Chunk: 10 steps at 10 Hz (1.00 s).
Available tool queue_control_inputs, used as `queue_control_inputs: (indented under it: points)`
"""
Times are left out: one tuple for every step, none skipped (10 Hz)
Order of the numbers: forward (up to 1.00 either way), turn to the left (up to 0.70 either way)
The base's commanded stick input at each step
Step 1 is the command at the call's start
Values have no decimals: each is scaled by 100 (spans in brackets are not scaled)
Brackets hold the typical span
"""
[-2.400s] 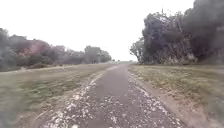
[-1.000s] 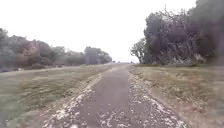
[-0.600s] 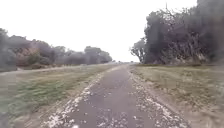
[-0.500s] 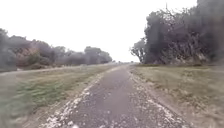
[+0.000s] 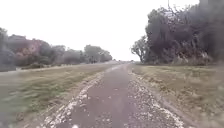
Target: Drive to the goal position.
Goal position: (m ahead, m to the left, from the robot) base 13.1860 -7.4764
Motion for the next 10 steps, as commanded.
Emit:
queue_control_inputs:
  points:
    - [45,0]
    - [45,0]
    - [45,0]
    - [45,0]
    - [45,0]
    - [45,0]
    - [45,0]
    - [45,0]
    - [45,0]
    - [45,0]
